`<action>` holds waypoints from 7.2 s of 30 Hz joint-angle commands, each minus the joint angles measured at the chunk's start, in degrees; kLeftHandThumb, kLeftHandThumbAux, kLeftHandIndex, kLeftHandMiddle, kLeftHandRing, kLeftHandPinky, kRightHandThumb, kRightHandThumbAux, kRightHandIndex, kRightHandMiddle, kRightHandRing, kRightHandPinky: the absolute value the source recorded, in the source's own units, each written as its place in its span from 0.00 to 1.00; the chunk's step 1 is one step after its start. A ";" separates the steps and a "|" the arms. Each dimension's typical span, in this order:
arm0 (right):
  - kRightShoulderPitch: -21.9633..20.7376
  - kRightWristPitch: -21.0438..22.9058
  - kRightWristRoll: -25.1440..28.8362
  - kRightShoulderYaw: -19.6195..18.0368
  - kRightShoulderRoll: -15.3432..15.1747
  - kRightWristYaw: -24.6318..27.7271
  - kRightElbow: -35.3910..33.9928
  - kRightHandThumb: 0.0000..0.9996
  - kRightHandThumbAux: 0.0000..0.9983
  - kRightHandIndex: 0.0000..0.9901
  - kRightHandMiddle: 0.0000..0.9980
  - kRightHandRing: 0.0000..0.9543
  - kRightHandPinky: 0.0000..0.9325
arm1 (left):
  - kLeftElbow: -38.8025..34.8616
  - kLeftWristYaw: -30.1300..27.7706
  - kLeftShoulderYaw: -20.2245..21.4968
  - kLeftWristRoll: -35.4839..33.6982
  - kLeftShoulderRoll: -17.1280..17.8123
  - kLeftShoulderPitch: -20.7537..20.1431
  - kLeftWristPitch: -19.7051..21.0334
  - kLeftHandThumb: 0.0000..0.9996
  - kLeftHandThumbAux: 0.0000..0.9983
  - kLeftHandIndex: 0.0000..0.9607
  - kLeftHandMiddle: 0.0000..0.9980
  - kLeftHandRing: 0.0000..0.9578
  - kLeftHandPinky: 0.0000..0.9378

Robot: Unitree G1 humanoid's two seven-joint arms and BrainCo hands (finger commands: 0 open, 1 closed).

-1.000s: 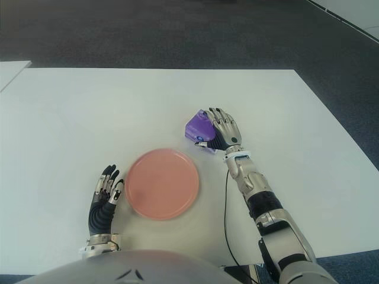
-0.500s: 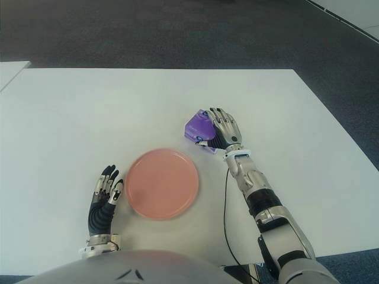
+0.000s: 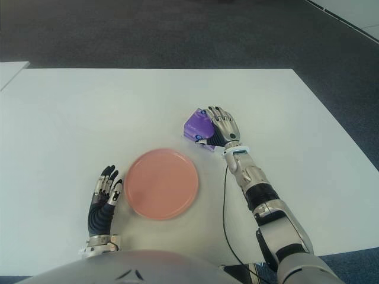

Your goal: Put the tissue paper into the plate.

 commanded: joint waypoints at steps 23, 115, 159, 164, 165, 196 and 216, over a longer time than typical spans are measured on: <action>-1.16 -3.85 2.50 4.29 4.07 -6.14 12.53 0.30 0.56 0.00 0.03 0.00 0.00 | -3.74 0.78 -1.75 0.76 -1.46 4.80 6.84 0.09 0.59 0.01 0.03 0.00 0.00; -1.17 5.40 -0.39 20.20 13.00 2.46 36.40 0.74 0.68 0.39 0.50 0.50 0.44 | -20.81 2.18 -7.57 -4.04 -2.85 12.68 14.17 0.13 0.60 0.04 0.09 0.05 0.02; -4.47 5.36 2.87 18.37 12.19 -4.06 33.07 0.85 0.68 0.40 0.53 0.86 0.88 | -21.78 2.72 -6.81 -4.35 -3.45 11.91 16.71 0.11 0.62 0.03 0.07 0.04 0.02; -5.76 4.62 3.56 17.70 11.46 -4.05 31.61 0.85 0.68 0.40 0.54 0.86 0.87 | -21.42 2.68 -6.59 -4.80 -3.33 11.34 16.93 0.11 0.62 0.04 0.08 0.04 0.03; -5.97 4.55 3.68 17.60 11.25 -3.96 31.30 0.85 0.68 0.40 0.54 0.86 0.87 | -21.30 2.67 -6.55 -4.84 -3.28 11.19 16.93 0.11 0.62 0.04 0.08 0.04 0.03; -3.16 11.10 3.21 11.27 -2.11 5.10 -3.35 0.85 0.68 0.40 0.54 0.87 0.87 | -17.94 2.00 -4.88 -4.35 -1.94 8.68 15.79 0.09 0.61 0.03 0.07 0.03 0.01; 3.93 14.93 -3.10 6.73 -4.68 9.23 -24.48 0.85 0.68 0.40 0.53 0.85 0.82 | -17.11 2.19 -4.08 -5.31 -2.20 7.70 15.02 0.11 0.62 0.04 0.09 0.06 0.05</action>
